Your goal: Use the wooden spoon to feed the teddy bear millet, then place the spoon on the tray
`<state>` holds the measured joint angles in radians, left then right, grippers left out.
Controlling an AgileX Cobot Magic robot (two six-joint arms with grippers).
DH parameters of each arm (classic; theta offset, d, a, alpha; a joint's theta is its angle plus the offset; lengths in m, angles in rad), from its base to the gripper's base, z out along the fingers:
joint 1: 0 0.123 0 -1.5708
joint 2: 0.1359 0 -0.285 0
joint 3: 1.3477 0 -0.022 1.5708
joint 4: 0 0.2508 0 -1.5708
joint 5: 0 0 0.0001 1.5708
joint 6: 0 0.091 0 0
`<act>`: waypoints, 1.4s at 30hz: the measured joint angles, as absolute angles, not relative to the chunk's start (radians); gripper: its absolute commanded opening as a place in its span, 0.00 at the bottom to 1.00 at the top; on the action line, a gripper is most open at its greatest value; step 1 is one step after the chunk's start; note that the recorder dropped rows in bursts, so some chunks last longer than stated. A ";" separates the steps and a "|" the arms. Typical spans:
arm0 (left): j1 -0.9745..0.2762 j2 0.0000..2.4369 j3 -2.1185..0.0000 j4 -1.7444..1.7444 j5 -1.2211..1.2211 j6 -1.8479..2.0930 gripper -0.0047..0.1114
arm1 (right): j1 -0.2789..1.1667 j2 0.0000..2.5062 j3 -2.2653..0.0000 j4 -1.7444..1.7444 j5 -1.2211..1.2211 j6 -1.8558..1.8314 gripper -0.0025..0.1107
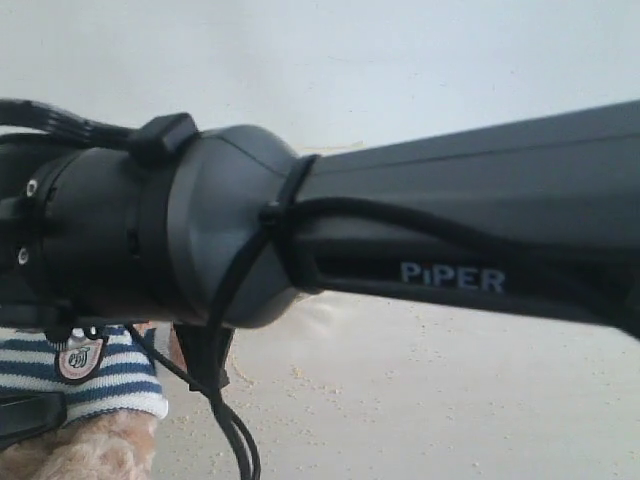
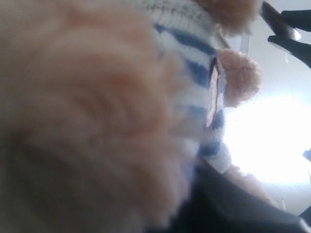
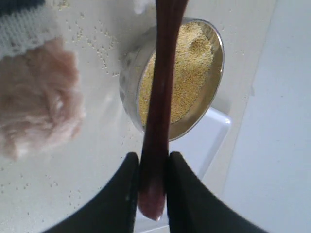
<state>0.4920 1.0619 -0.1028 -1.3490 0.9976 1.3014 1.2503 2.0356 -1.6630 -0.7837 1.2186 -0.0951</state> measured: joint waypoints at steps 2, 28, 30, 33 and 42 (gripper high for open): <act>0.492 1.062 -0.103 -1.349 0.998 1.301 0.08 | 1.260 2.036 -1.663 -0.815 1.219 -0.086 0.02; 0.492 1.062 -0.103 -1.349 0.998 1.301 0.08 | 1.274 1.992 -1.661 -0.899 1.219 0.000 0.02; 0.492 1.062 -0.103 -1.349 0.998 1.301 0.08 | 1.268 1.979 -1.661 -0.899 1.217 0.020 0.02; 0.492 1.062 -0.103 -1.349 0.998 1.301 0.08 | 1.234 1.950 -1.661 -0.868 1.216 0.038 0.02; 0.492 1.062 -0.103 -1.349 0.998 1.301 0.08 | 1.018 1.878 -1.657 -0.631 1.216 0.056 0.02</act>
